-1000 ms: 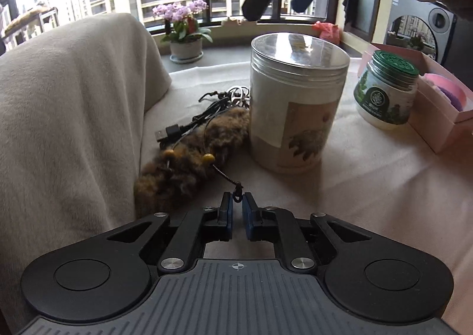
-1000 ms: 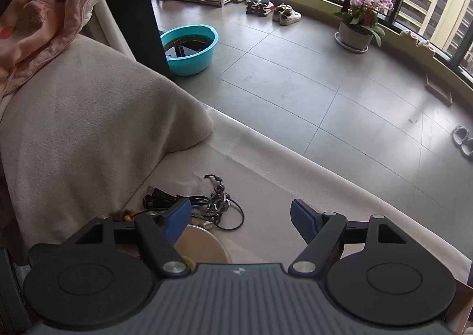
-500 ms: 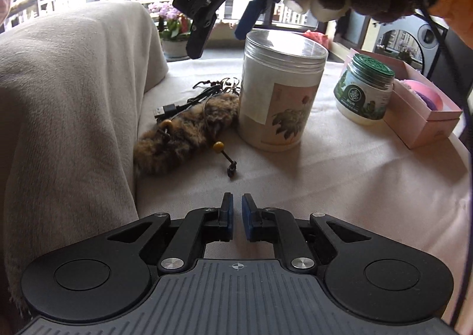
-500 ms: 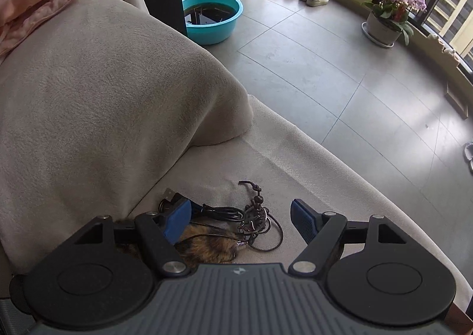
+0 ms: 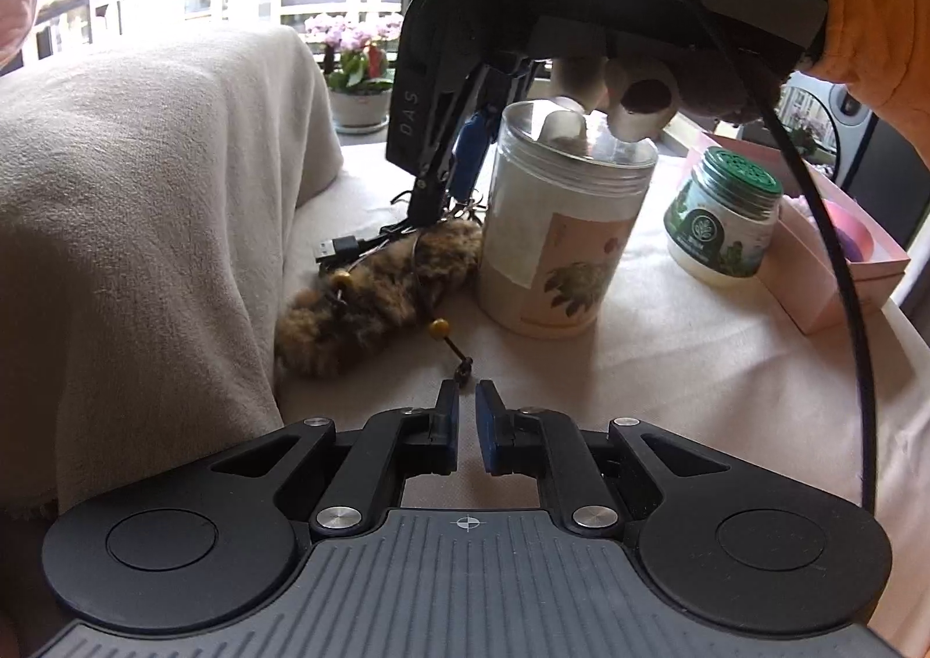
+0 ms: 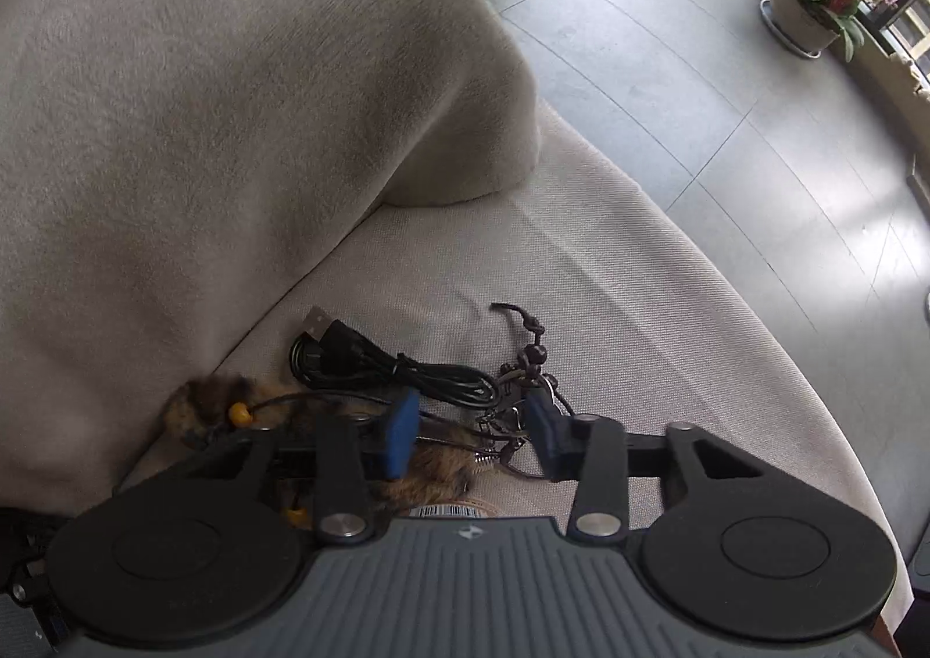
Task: Organize soft objects
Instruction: 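Grasp the black cable with the right gripper and lift it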
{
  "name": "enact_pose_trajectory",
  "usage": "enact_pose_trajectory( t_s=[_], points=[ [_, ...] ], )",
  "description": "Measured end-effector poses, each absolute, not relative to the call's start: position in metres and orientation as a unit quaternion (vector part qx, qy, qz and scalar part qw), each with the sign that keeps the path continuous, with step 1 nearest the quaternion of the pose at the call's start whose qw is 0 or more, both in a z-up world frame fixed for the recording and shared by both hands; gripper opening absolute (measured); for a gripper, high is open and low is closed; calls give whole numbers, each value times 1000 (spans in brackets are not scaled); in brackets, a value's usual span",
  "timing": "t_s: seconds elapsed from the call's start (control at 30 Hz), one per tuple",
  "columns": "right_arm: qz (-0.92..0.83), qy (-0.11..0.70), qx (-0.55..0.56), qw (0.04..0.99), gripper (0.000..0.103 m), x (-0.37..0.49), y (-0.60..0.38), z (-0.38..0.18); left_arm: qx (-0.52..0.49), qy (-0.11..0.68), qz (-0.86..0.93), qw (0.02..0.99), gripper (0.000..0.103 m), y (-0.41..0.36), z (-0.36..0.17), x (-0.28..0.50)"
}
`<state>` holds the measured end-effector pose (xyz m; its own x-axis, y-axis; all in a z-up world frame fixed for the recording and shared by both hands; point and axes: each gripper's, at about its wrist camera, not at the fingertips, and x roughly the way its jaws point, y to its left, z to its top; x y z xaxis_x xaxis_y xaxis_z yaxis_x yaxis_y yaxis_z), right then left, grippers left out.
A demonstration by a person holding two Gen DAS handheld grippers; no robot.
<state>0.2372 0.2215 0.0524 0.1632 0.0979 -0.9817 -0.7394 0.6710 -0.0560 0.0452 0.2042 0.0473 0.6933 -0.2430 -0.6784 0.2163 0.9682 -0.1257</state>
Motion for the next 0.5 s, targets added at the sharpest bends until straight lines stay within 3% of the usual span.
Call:
enact_pose_trajectory(
  t_s=[0.1,0.2,0.5],
  points=[
    [299,570,-275,714,22,237,221,55,-27,370,-114,922,11,208,46,49],
    [300,564,-269,721,2,236,220,60,-37,371,-106,922,11,210,44,53],
    [332,559,-246,719,6,233,220,83,-70,368,-105,921,11,217,41,58]
  ],
)
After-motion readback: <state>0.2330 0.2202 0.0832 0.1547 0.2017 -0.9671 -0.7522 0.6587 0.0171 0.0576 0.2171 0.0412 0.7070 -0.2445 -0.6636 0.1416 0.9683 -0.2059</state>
